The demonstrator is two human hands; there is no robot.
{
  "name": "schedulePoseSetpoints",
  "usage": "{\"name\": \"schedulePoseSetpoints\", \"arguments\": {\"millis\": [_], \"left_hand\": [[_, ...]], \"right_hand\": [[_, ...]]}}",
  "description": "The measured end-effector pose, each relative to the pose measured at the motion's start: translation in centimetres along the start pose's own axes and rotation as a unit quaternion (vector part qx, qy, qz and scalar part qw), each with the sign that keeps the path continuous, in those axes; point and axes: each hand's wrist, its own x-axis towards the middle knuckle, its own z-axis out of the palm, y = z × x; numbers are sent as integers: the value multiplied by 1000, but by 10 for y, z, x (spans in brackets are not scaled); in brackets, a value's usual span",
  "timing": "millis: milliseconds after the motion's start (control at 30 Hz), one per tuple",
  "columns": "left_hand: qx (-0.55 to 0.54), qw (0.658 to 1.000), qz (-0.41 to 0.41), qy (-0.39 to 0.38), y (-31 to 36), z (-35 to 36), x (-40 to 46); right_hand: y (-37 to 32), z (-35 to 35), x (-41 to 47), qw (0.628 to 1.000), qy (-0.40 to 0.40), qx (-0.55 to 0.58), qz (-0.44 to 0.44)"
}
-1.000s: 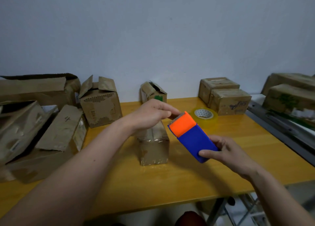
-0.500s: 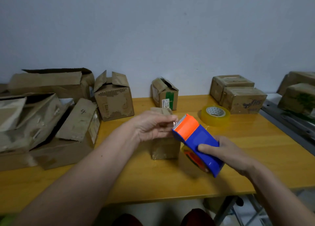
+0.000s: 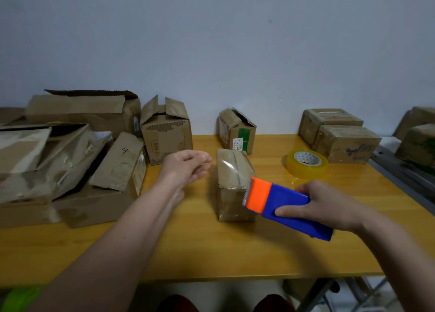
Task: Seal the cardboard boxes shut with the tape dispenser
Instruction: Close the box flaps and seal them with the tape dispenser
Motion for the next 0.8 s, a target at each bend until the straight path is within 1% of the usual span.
{"name": "schedulePoseSetpoints", "arguments": {"millis": [67,167,367,533,633,667,800], "left_hand": [[32,999,18,16,-11,4,-3],[36,997,27,56,-26,7,-6],[36,990,51,125,-48,17,-17],[13,989,36,145,-62,29,-25],[-4,986,20,164,-67,36,-26],[-10,985,22,169,-69,39,-27],[-29,982,29,182,-73,46,-27]], "right_hand": [[-1,-3,4,999,14,-48,13],[1,-10,4,998,32,-47,18],[0,-17,0,999,-5,-22,43],[6,-28,3,989,-11,-124,84],[8,-30,8,976,10,-196,97],[8,-31,10,973,22,-205,104],[7,-35,13,976,49,-178,113]]}}
